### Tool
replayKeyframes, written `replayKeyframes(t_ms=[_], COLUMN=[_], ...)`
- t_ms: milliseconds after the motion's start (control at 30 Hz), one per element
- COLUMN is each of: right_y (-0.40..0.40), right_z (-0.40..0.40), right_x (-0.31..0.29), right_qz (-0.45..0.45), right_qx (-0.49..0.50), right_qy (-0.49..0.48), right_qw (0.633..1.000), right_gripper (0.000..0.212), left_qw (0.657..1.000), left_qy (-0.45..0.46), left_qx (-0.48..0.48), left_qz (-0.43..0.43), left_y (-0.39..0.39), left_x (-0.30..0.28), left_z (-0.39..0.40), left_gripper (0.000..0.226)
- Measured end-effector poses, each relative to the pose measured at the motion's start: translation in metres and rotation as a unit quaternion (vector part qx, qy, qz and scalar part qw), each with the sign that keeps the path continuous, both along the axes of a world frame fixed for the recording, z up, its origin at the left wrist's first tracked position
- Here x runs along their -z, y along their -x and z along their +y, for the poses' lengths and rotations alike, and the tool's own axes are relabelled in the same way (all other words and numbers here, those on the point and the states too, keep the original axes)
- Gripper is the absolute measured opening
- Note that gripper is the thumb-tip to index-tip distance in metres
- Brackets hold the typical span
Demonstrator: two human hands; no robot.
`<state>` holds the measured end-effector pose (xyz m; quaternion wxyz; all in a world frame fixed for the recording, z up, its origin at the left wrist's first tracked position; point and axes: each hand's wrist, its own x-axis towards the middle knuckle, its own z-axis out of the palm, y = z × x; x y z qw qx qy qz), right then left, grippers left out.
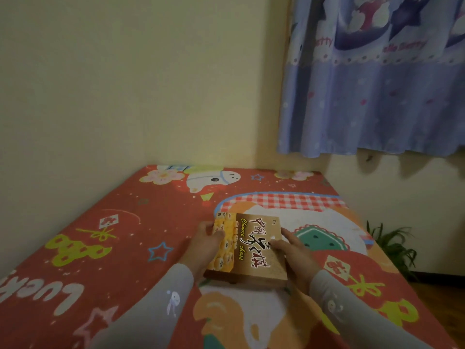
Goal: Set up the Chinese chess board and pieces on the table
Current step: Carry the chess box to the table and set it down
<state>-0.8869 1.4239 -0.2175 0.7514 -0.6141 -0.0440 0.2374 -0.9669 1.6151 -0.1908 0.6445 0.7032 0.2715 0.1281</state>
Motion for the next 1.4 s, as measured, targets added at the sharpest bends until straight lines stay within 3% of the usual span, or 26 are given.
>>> replayKeyframes(t_ms=[300,500,633,767,833,933,1067,1400], right_y=[-0.029,-0.043,-0.075,-0.099,-0.108,-0.147,-0.176,-0.190], right_z=[0.001,-0.016,-0.024,-0.025,-0.025,-0.022,-0.007,0.026], right_x=[0.000,-0.010,0.004,0.013,0.009,0.007,0.004,0.013], right_qz=[-0.037,-0.038,-0.041,-0.048,-0.060,-0.088,-0.110,-0.157], right_qx=[0.011,0.020,0.068,0.140,0.148,0.146,0.130,0.093], right_qy=[0.061,0.089,0.124,0.159,0.179,0.196,0.203,0.275], right_qw=[0.997,0.995,0.989,0.976,0.971,0.966,0.964,0.944], right_gripper=[0.051,0.042,0.068,0.032,0.031,0.025,0.027,0.016], left_qw=[1.000,0.999,0.998,0.998,0.999,1.000,1.000,0.997], left_qy=[0.006,0.035,0.020,0.025,0.029,0.005,-0.010,-0.060], left_qx=[0.015,0.038,0.057,0.040,0.018,0.012,0.011,-0.037], left_qz=[0.009,0.016,0.034,0.031,0.023,0.014,0.001,0.030], left_y=[-0.027,-0.040,-0.071,-0.109,-0.124,-0.168,-0.201,-0.216], left_x=[0.003,-0.006,-0.007,0.001,0.002,0.003,0.005,0.017], left_z=[0.005,-0.014,-0.024,-0.037,-0.041,-0.039,-0.024,0.007], left_gripper=[0.023,0.027,0.038,0.037,0.034,0.007,0.018,0.009])
